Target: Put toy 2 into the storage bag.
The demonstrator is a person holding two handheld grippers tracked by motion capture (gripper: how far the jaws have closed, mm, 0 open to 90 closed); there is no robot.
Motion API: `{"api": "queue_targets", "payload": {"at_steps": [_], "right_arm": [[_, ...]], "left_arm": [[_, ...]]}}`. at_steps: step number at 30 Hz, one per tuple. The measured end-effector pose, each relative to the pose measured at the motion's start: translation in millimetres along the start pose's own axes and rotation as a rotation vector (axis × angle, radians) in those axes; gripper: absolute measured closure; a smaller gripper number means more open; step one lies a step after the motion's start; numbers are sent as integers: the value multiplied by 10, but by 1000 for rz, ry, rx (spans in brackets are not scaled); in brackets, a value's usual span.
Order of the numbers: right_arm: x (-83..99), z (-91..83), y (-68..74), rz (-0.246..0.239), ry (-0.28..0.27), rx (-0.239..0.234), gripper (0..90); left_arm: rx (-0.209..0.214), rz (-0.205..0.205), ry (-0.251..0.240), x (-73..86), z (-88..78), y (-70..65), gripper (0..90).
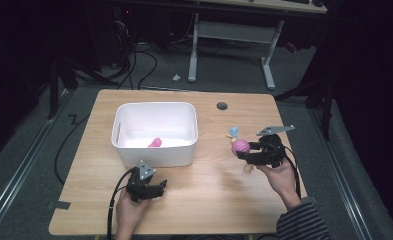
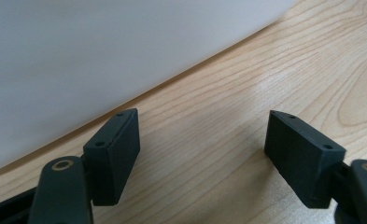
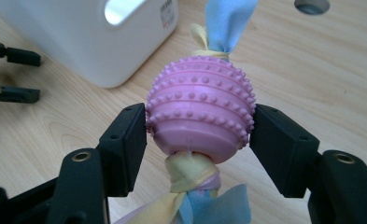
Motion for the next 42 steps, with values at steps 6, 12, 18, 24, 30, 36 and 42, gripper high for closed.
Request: {"api": "queue_targets", "payload": {"at_steps": [6, 12, 18, 24, 30, 36, 42], "right_arm": [[-176, -177, 112, -58, -24, -10, 372], [-322, -258, 213, -87, -41, -46, 372], [-450, -234, 343, -131, -35, -70, 372], [-561, -168, 473, -156, -23, -92, 372], [-684, -108, 601, -186, -12, -110, 373], [-818, -58, 742, -219, -6, -129, 373], [-925, -11, 882, -254, 4, -138, 372]], "left_arm": [[0, 1, 0, 0, 0, 0, 270], [-1, 1, 1, 0, 0, 0, 270], [-1, 1, 1, 1, -1, 0, 270], [-1, 2, 2, 1, -1, 0, 270], [-1, 1, 1, 0, 0, 0, 269], [-1, 1, 0, 0, 0, -1, 270], [0, 2, 1, 0, 0, -1, 268]]}}
Point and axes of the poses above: each handheld gripper's, and its own axes: z roughly forward along the jaws, x roughly out of its underside, y roughly to its left, the point moved 5 cm from there along z, roughly forward along the jaws, and after that the axes turned 11 degrees about z, right-handed, at the moved point
